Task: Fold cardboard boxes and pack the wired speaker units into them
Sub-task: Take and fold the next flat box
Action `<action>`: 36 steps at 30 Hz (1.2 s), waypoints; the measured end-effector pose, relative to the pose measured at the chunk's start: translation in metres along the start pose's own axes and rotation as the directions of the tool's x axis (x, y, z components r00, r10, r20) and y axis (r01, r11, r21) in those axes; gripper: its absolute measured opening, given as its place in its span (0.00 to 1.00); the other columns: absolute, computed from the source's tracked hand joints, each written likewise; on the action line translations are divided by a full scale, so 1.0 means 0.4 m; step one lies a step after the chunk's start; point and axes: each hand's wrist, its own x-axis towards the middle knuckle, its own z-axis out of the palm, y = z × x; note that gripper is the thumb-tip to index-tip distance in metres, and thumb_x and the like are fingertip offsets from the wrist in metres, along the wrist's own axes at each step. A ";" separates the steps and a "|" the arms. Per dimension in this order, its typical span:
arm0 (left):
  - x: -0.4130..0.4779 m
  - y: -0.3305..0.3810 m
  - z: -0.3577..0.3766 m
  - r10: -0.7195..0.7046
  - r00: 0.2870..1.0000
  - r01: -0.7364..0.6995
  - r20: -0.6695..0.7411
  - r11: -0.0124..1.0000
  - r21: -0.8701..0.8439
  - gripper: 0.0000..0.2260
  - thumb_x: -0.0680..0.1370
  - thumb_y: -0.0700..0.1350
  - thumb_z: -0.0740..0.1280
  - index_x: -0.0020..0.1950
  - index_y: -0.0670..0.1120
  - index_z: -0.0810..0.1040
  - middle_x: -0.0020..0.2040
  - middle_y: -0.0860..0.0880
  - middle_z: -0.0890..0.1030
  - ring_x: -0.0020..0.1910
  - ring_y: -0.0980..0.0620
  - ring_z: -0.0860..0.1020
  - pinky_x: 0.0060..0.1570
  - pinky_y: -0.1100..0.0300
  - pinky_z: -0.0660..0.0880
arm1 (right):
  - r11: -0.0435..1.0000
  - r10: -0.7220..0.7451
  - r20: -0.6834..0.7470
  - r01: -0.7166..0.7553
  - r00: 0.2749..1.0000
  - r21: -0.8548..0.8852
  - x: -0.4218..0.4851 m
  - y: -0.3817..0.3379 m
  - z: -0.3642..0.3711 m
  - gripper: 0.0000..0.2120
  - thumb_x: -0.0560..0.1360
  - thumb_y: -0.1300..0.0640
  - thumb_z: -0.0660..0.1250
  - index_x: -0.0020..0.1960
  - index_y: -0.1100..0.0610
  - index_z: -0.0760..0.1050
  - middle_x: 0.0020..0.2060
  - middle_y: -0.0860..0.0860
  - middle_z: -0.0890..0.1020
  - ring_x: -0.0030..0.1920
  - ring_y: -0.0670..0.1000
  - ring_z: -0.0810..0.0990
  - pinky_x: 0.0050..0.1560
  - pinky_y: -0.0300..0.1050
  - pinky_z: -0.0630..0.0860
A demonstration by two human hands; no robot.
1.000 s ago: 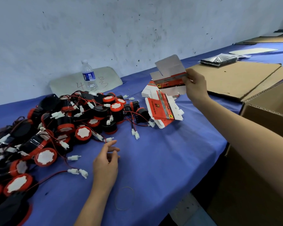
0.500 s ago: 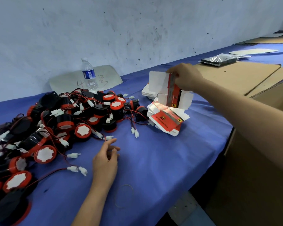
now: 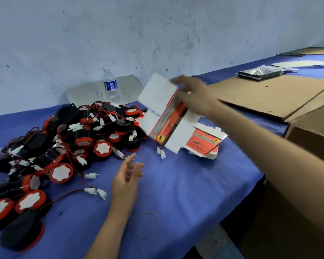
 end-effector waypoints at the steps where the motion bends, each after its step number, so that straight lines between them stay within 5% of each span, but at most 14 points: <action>1: 0.000 0.008 0.004 0.002 1.000 -0.001 0.008 1.000 -0.030 0.19 0.72 0.62 0.62 0.60 0.59 0.73 0.45 0.54 0.82 0.39 0.53 0.79 0.42 0.61 0.75 | 0.993 0.032 0.039 -0.036 0.999 0.115 -0.035 0.009 0.042 0.18 0.73 0.66 0.59 0.56 0.48 0.76 0.42 0.53 0.83 0.45 0.54 0.81 0.51 0.49 0.78; 4: -0.010 0.020 0.006 0.036 0.999 -0.036 -0.004 0.999 -0.027 0.11 0.82 0.51 0.59 0.62 0.48 0.72 0.45 0.56 0.79 0.40 0.62 0.78 0.43 0.68 0.73 | 0.909 0.135 0.123 -0.172 0.983 0.380 -0.119 0.038 0.158 0.20 0.73 0.70 0.59 0.56 0.51 0.78 0.43 0.60 0.82 0.44 0.58 0.82 0.52 0.53 0.77; 8: -0.040 0.034 -0.002 0.077 0.997 -0.078 -0.031 0.996 -0.043 0.06 0.82 0.48 0.57 0.51 0.53 0.73 0.46 0.62 0.77 0.45 0.77 0.75 0.41 0.82 0.67 | 0.809 0.163 0.220 -0.258 0.962 0.528 -0.171 0.059 0.241 0.12 0.78 0.64 0.63 0.55 0.49 0.77 0.38 0.52 0.82 0.41 0.47 0.81 0.51 0.46 0.77; 11: -0.034 0.042 -0.004 0.145 0.989 -0.145 -0.013 0.986 -0.079 0.31 0.68 0.74 0.62 0.53 0.48 0.74 0.44 0.60 0.80 0.47 0.72 0.77 0.42 0.78 0.70 | 0.730 0.148 0.238 -0.268 0.960 0.628 -0.186 0.057 0.257 0.10 0.80 0.58 0.63 0.59 0.56 0.79 0.46 0.55 0.83 0.48 0.50 0.81 0.55 0.46 0.76; 13: -0.023 0.032 -0.003 0.159 0.987 -0.156 0.022 0.982 -0.103 0.41 0.63 0.76 0.65 0.60 0.43 0.72 0.53 0.55 0.80 0.50 0.68 0.78 0.46 0.74 0.72 | 0.685 0.111 0.272 -0.272 0.956 0.676 -0.194 0.041 0.251 0.12 0.80 0.55 0.62 0.59 0.58 0.79 0.49 0.53 0.84 0.50 0.50 0.81 0.55 0.45 0.76; 17: -0.003 0.009 -0.014 0.076 0.991 -0.085 -0.107 0.993 -0.083 0.14 0.70 0.52 0.64 0.53 0.51 0.66 0.43 0.51 0.76 0.36 0.69 0.76 0.37 0.75 0.69 | 0.716 0.006 0.517 -0.365 0.856 0.595 -0.242 -0.006 0.261 0.21 0.78 0.43 0.62 0.53 0.61 0.81 0.51 0.55 0.84 0.55 0.54 0.81 0.55 0.44 0.76; 19: 0.005 -0.005 -0.021 0.054 0.981 -0.067 -0.188 0.996 -0.063 0.14 0.72 0.50 0.66 0.53 0.52 0.65 0.42 0.52 0.76 0.35 0.67 0.75 0.34 0.75 0.69 | 0.764 -0.121 0.603 -0.314 0.789 0.564 -0.263 -0.020 0.276 0.25 0.75 0.40 0.61 0.53 0.61 0.81 0.50 0.49 0.85 0.54 0.47 0.81 0.58 0.40 0.74; 21: 0.005 -0.007 -0.020 0.056 0.972 -0.075 -0.227 0.994 -0.077 0.16 0.75 0.46 0.71 0.57 0.52 0.66 0.46 0.53 0.79 0.42 0.61 0.79 0.37 0.75 0.71 | 0.732 -0.034 0.599 -0.388 0.800 0.560 -0.255 -0.026 0.271 0.29 0.70 0.34 0.61 0.54 0.57 0.82 0.52 0.47 0.84 0.55 0.45 0.81 0.56 0.41 0.73; 24: -0.004 -0.006 -0.019 0.007 0.970 -0.043 -0.241 0.989 -0.144 0.25 0.73 0.57 0.68 0.68 0.58 0.64 0.47 0.58 0.81 0.46 0.64 0.80 0.42 0.70 0.74 | 0.449 0.284 0.599 -0.656 0.749 0.606 -0.209 0.007 0.252 0.25 0.72 0.34 0.64 0.53 0.54 0.80 0.50 0.54 0.85 0.51 0.54 0.83 0.60 0.55 0.76; 28: 0.002 -0.011 -0.028 -0.035 0.976 -0.010 -0.213 0.979 -0.205 0.23 0.78 0.55 0.64 0.71 0.65 0.62 0.45 0.52 0.83 0.38 0.54 0.82 0.38 0.65 0.76 | 0.166 0.461 0.648 -0.776 0.606 0.609 -0.184 0.070 0.227 0.16 0.76 0.41 0.64 0.46 0.55 0.77 0.37 0.54 0.85 0.34 0.53 0.85 0.36 0.47 0.82; 30: 0.007 -0.015 -0.026 0.063 0.982 -0.084 -0.178 0.990 -0.112 0.26 0.81 0.36 0.61 0.70 0.65 0.63 0.54 0.50 0.80 0.40 0.52 0.82 0.39 0.65 0.77 | 0.160 0.491 0.642 -0.785 0.589 0.598 -0.183 0.092 0.222 0.16 0.76 0.41 0.64 0.47 0.54 0.76 0.40 0.53 0.86 0.37 0.52 0.85 0.34 0.46 0.81; 32: 0.003 -0.002 -0.017 0.211 0.972 -0.198 -0.100 0.972 0.129 0.38 0.76 0.27 0.61 0.70 0.67 0.58 0.68 0.50 0.69 0.59 0.53 0.77 0.50 0.67 0.75 | 0.183 0.501 0.634 -0.788 0.590 0.588 -0.177 0.104 0.218 0.15 0.76 0.40 0.64 0.48 0.52 0.76 0.43 0.52 0.85 0.40 0.52 0.84 0.35 0.46 0.79; 34: -0.002 0.002 -0.004 0.385 0.923 -0.366 0.003 0.876 0.313 0.42 0.73 0.32 0.69 0.74 0.65 0.54 0.76 0.48 0.56 0.73 0.52 0.61 0.65 0.66 0.66 | 0.303 0.486 0.619 -0.783 0.618 0.544 -0.171 0.111 0.221 0.15 0.76 0.40 0.65 0.51 0.52 0.76 0.44 0.53 0.84 0.42 0.53 0.83 0.39 0.47 0.79; 36: -0.006 -0.003 0.004 0.477 0.873 -0.481 0.105 0.802 0.354 0.40 0.71 0.51 0.72 0.75 0.66 0.53 0.78 0.50 0.51 0.76 0.53 0.53 0.69 0.68 0.58 | 0.460 0.460 0.623 -0.770 0.632 0.441 -0.170 0.111 0.225 0.17 0.76 0.40 0.65 0.48 0.54 0.78 0.45 0.55 0.83 0.46 0.57 0.82 0.52 0.54 0.78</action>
